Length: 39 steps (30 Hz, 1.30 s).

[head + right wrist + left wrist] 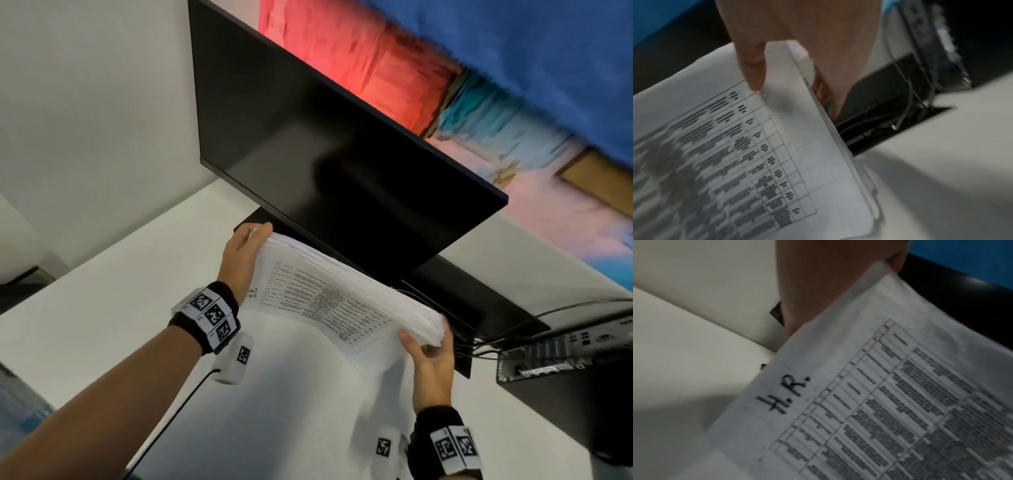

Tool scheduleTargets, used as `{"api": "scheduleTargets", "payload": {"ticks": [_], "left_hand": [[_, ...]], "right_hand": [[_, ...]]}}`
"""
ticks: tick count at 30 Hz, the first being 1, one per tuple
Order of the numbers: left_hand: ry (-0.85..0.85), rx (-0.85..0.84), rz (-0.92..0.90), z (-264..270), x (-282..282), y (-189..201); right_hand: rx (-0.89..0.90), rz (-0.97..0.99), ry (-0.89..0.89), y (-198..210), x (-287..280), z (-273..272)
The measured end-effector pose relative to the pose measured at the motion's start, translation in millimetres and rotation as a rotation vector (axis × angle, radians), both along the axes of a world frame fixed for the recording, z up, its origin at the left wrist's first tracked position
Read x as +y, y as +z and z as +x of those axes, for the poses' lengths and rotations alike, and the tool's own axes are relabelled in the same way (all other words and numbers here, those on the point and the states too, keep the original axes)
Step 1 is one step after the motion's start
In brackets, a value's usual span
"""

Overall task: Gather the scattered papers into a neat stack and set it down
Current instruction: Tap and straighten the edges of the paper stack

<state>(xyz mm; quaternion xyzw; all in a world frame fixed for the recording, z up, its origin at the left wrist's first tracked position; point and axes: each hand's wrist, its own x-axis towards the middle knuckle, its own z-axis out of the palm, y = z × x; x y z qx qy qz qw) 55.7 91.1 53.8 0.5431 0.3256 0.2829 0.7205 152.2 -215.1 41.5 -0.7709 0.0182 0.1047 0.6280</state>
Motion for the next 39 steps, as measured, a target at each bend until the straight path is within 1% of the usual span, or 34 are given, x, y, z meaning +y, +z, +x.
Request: {"api": "scheduleTargets", "payload": {"ticks": [2, 4, 6, 8, 11, 14, 16, 20, 23, 26, 28, 33, 37, 39], "left_hand": [[-0.057, 0.056, 0.038, -3, 0, -8], [-0.058, 0.121, 0.06, 2, -8, -13], [0.001, 0.141, 0.075, 10, -21, -13], [0.069, 0.11, 0.105, 18, -29, -7], [0.135, 0.072, 0.129, 18, -23, -1], [0.069, 0.147, 0.14, 11, -13, -13], [-0.009, 0.198, 0.118, 6, -10, -26], [-0.109, 0.202, 0.052, 4, -14, -37], [-0.112, 0.201, 0.057, 12, -19, -40], [-0.009, 0.214, 0.067, 18, -19, -42], [0.01, 0.238, 0.079, 20, -20, -44], [-0.086, 0.276, 0.116, 22, -15, -54], [-0.154, 0.239, 0.185, 18, -14, -48], [-0.171, 0.219, 0.254, 16, -14, -40]], "right_hand": [[0.177, 0.017, -0.018, -1, 6, 0], [0.24, 0.046, -0.07, 0, 19, -1], [0.2, 0.075, -0.153, 2, 35, -2], [0.109, 0.126, -0.214, 4, 43, -1], [0.034, 0.143, -0.274, 3, 41, 1], [0.03, 0.087, -0.233, -9, 31, 2], [0.056, -0.01, -0.234, -17, 25, 5], [0.117, -0.143, -0.213, -23, 28, 10], [0.092, -0.116, -0.207, -21, 35, 14], [0.109, 0.022, -0.231, -22, 36, 13], [0.131, 0.08, -0.238, -23, 35, 14], [0.139, 0.016, -0.189, -19, 28, 15], [0.145, 0.022, -0.199, -17, 23, 7], [0.125, 0.056, -0.181, -8, 22, 4]]}}
